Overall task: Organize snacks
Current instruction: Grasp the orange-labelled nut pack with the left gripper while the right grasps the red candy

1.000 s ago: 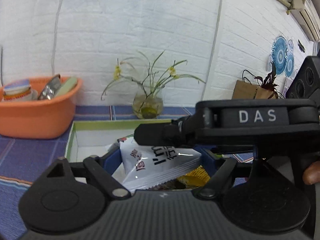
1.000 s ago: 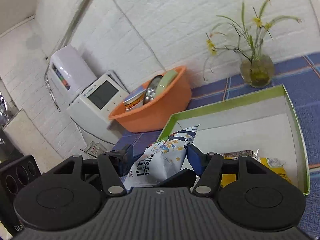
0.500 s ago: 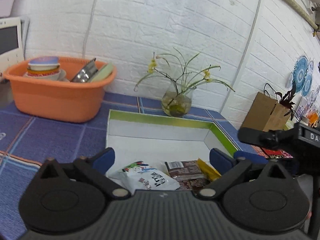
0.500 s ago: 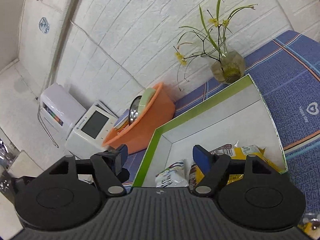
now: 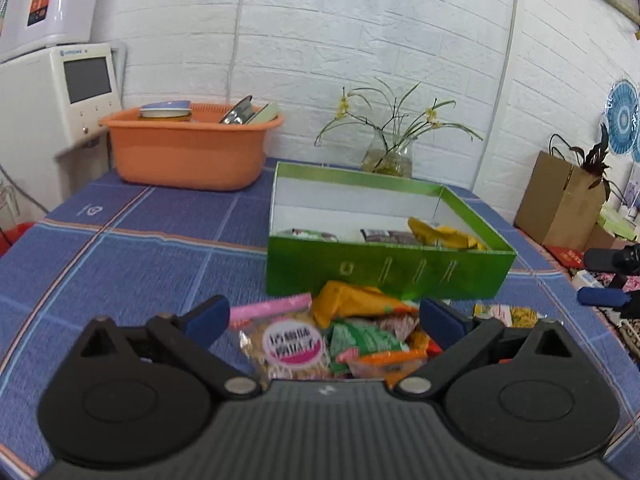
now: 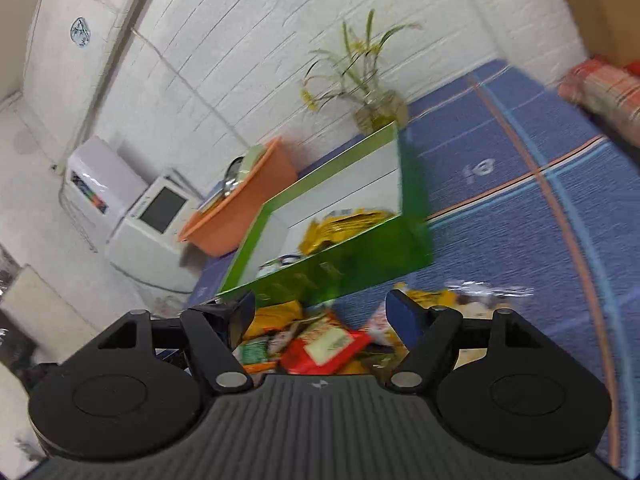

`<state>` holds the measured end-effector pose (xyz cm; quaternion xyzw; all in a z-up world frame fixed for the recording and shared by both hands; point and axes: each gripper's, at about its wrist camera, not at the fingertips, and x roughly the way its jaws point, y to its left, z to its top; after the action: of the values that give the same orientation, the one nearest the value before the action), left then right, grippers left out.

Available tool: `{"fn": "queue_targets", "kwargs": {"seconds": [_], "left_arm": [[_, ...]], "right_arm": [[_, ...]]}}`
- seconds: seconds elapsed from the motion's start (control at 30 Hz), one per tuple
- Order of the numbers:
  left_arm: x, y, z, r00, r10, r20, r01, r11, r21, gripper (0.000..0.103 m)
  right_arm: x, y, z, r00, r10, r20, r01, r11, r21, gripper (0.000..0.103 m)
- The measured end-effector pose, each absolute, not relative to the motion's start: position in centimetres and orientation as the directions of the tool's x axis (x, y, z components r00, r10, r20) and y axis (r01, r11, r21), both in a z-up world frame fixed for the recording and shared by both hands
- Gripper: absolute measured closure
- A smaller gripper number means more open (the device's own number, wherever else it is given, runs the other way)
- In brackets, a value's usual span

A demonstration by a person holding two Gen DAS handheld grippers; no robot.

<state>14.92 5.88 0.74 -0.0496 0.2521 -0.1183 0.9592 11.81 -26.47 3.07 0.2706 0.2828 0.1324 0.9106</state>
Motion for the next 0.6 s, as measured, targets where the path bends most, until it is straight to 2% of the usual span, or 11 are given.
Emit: {"fn": "queue_targets", "kwargs": {"seconds": [0.13,0.23,0.4,0.5,0.6], "left_arm": [[13.6,3.3,-1.2,0.854,-0.166,-0.494,0.167,0.985,-0.043,0.003],[13.3,1.9,-2.2,0.849,-0.155,-0.504,0.190,0.982,0.017,0.003],[14.0,0.3,-3.9,0.807,-0.181,-0.562,0.235,0.972,0.025,0.003],[14.5,-0.3,-4.9,0.791,-0.173,-0.587,0.234,0.972,0.029,0.003],[14.6,-0.2,-5.3,0.782,-0.190,-0.594,0.235,0.972,-0.002,0.003]], "right_arm": [[7.3,-25.6,1.7,0.882,0.232,-0.409,-0.035,0.899,0.436,0.000],[5.0,-24.8,-0.4,0.898,0.177,-0.403,0.014,0.904,0.428,0.000],[4.9,-23.3,-2.7,0.867,0.218,-0.448,0.038,0.868,0.495,0.000],[6.2,-21.8,-3.2,0.852,0.191,-0.488,0.041,0.904,0.425,0.000],[6.9,-20.8,-3.9,0.842,0.090,-0.532,0.097,0.945,0.313,0.000]]}}
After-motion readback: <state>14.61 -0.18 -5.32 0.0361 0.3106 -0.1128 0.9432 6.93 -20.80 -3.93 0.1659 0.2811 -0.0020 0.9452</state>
